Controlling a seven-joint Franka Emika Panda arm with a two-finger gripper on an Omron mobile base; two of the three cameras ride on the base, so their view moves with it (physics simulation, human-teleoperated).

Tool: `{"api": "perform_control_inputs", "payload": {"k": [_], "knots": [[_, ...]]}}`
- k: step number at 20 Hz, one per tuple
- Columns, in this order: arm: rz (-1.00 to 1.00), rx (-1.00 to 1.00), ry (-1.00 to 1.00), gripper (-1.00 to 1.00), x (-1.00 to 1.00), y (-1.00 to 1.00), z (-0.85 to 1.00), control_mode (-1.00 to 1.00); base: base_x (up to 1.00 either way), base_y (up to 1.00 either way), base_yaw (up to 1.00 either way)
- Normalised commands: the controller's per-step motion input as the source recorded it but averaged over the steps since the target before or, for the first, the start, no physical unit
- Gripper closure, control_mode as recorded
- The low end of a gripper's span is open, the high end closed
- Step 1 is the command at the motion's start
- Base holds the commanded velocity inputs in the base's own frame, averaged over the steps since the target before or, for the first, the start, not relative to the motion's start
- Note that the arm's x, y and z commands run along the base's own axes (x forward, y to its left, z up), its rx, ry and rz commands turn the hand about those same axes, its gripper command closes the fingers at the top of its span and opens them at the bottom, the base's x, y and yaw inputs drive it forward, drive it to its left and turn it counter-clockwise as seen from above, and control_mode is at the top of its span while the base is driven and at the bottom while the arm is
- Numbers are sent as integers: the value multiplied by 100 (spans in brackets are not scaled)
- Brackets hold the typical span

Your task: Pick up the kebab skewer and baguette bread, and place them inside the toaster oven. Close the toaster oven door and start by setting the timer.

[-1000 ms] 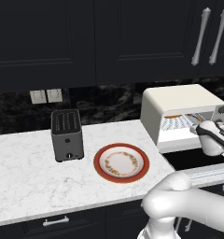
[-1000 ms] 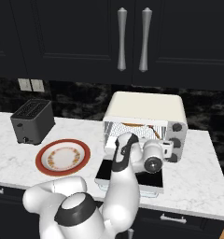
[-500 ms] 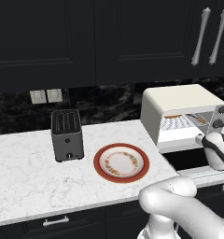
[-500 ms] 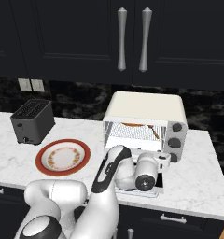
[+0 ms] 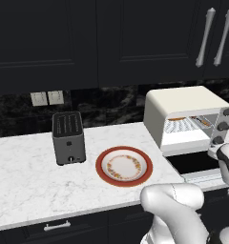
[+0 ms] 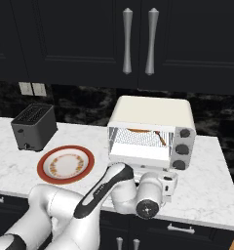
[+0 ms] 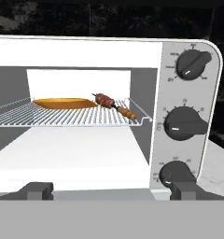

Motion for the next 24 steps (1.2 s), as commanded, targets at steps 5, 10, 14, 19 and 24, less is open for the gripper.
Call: {"api": "perform_control_inputs", "payload": {"k": [5, 10, 14, 19, 24], "knots": [[0, 0, 3, -100, -43, 0, 0, -100, 0, 0, 0], [0, 0, 8, -100, -27, 0, 0, -100, 0, 0, 0], [0, 0, 22, -100, -39, 0, -4, -100, 0, 0, 0], [0, 2, 20, -100, -48, -14, -12, -100, 0, 0, 0], [2, 1, 3, -100, -34, -47, -27, -100, 0, 0, 0]]}}
